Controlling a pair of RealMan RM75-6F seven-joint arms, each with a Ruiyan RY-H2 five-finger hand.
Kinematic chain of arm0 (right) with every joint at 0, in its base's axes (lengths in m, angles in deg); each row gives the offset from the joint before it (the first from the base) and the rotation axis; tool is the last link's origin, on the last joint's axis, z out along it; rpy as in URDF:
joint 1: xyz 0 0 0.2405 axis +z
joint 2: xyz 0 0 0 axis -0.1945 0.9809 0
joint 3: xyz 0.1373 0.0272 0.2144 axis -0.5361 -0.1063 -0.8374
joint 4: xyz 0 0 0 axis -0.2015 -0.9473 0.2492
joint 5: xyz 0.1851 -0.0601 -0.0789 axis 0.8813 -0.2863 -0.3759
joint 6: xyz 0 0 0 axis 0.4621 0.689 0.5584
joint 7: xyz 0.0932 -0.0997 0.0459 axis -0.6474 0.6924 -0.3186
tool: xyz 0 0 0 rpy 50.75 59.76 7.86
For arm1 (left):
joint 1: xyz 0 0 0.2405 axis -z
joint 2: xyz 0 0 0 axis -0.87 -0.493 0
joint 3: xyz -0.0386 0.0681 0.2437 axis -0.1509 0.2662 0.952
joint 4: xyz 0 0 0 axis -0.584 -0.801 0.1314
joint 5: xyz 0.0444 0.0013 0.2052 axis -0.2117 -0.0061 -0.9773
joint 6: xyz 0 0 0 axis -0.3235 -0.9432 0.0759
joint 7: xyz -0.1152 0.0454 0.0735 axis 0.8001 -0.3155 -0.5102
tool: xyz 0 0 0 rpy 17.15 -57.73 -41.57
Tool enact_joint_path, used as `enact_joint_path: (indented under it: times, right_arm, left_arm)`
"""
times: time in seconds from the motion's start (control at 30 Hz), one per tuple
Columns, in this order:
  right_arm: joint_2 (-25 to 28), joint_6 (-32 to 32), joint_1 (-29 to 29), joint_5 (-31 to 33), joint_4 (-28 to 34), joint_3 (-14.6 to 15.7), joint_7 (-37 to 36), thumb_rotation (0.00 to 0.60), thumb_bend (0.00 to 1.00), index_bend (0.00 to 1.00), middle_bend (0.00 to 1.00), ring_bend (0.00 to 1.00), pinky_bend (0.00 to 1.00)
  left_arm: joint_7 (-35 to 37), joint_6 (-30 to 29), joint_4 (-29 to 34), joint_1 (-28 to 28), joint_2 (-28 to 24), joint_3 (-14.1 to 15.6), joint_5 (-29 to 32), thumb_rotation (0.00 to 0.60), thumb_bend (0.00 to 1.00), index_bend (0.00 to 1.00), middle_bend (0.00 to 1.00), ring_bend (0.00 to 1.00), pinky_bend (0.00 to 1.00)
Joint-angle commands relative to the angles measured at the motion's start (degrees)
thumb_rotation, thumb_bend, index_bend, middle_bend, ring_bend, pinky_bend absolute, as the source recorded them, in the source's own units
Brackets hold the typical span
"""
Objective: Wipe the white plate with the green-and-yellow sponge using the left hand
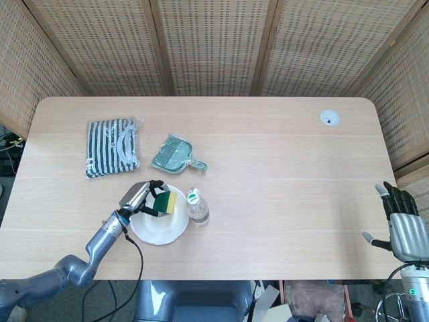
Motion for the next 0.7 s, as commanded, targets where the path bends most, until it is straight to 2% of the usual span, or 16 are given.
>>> enact_joint_path:
  times: [0.03,0.3,0.53,0.7]
  right_arm:
    - [0.01,-0.12,0.05,0.09,-0.07,-0.03,-0.09,0.6,0.0,0.0,0.0,0.0,0.0]
    - [0.19,-0.06,0.0,0.21,-0.08,-0.13,-0.53,0.6,0.0,0.0,0.0,0.0,0.0]
    - [0.29,0.29,-0.11,-0.25,0.33,0.05,-0.39,0.6,0.0,0.0,0.0,0.0,0.0]
    - [0.28,0.19,-0.05,-0.33,0.43,0.11,-0.27,0.6,0.0,0.0,0.0,0.0,0.0]
  left_arm:
    - [-0.71,1.88,-2.38,0.4,1.96,0.07,1.05,0.6,0.15,0.5,0.41,0.33,0.44]
    - [0.03,3.03,-5.64,-0.01,3.32,0.78,1.14,0.6,0.15,0.5,0.41,0.33,0.44]
    - [1.63,-1.28,-1.04,0.16,-0.37,-0.79,-0.25,0.6,0.15,0.5,0.41,0.33,0.44]
    - [-0.92,-0.14,0.69,0.74,-1.6,-1.71,1.01,0.6,0.15,0.5,0.41,0.33,0.44]
